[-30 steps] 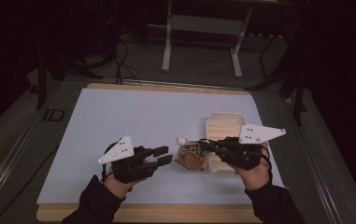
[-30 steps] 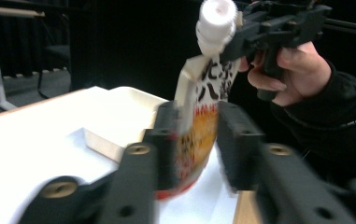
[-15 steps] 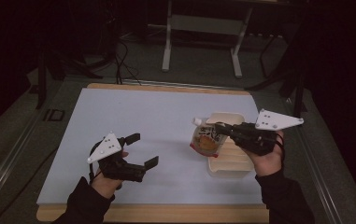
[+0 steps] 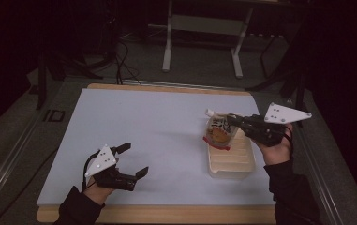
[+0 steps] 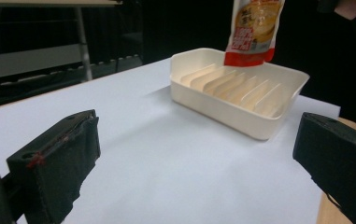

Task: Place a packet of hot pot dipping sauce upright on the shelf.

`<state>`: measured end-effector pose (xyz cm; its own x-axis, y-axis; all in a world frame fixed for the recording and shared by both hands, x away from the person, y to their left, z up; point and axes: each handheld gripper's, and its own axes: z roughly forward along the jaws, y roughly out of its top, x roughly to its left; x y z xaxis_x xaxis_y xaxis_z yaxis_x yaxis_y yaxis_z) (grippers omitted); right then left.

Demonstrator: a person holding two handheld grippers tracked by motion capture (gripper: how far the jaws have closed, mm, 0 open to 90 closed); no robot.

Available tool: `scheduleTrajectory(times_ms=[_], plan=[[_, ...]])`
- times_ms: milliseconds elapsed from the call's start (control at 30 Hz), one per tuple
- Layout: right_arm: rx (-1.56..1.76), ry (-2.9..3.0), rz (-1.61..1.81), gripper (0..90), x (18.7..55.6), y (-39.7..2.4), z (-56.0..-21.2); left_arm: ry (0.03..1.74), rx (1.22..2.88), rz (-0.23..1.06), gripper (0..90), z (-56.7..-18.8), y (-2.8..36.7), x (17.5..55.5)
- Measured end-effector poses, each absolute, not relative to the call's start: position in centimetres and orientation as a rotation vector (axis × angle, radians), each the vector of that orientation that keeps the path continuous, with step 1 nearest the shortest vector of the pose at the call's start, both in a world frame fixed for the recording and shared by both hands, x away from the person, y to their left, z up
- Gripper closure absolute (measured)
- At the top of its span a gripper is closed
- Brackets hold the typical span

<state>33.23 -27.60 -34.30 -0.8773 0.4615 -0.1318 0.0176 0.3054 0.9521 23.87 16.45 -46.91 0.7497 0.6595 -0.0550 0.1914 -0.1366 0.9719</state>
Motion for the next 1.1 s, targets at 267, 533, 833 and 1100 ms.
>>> scheduleTrajectory(times_ms=[267,533,833,1100], plan=[[0.432,2.22,1.565,88.4,34.6,-28.9,-34.9,0.701,1.67,0.436,0.7,-47.6,16.7,23.8],[0.413,2.332,1.508,88.3,37.6,-30.3,-35.6,0.715,1.662,0.425,0.7,-48.0,16.7,23.9],[0.365,2.412,1.436,88.4,39.9,-29.9,-36.6,0.721,1.657,0.419,0.7,-48.1,16.8,23.9],[0.338,2.453,1.44,88.0,40.8,-28.7,-37.3,0.724,1.657,0.413,0.7,-48.2,16.8,23.9]])
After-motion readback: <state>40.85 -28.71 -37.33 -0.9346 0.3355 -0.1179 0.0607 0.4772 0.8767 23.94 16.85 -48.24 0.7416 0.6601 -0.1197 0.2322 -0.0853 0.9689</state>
